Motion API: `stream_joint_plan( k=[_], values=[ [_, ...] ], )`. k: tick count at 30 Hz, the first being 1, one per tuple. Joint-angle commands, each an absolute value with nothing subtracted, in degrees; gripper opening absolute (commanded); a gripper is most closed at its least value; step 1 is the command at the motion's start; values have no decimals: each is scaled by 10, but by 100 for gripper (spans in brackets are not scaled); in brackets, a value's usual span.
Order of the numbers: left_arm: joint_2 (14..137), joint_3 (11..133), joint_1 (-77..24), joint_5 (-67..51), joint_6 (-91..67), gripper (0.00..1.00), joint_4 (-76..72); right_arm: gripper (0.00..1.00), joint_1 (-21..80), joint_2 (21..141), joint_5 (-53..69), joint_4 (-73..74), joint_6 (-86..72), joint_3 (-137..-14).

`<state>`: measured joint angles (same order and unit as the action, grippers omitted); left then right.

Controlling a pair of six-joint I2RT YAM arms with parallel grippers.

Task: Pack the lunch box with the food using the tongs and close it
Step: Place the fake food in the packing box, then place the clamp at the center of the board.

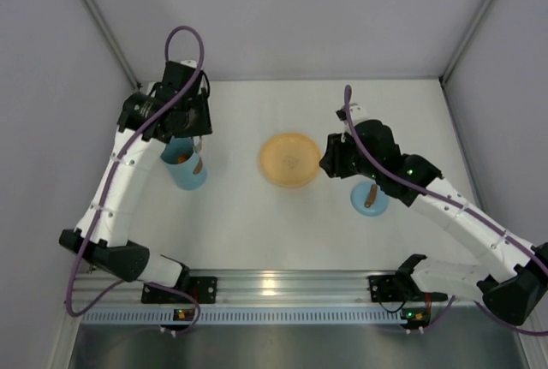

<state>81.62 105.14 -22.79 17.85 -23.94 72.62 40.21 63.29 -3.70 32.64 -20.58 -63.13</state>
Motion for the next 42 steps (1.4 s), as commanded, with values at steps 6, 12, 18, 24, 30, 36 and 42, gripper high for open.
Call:
stream_joint_plan(
  k=[6,12,18,24,30,36,42],
  values=[
    [975,1122,-230,110,-190,48,622,37,392,646,-91,357,-195,-709],
    [1077,1119,-222,102,-199,49,538,38,382,671,-99,362,-195,-750],
    [1143,1100,-202,93,-207,49,483,38,371,715,-93,363,-185,-791],
    [1171,1082,-168,73,-203,49,447,38,353,761,-78,361,-169,-828],
    [1201,1078,-163,71,-193,52,433,37,336,793,-55,350,-164,-845],
    [1220,1035,-163,72,-200,54,406,37,320,803,-40,339,-164,-839],
    [1238,1010,-163,73,-207,60,385,37,315,806,-33,332,-166,-830]
  ],
)
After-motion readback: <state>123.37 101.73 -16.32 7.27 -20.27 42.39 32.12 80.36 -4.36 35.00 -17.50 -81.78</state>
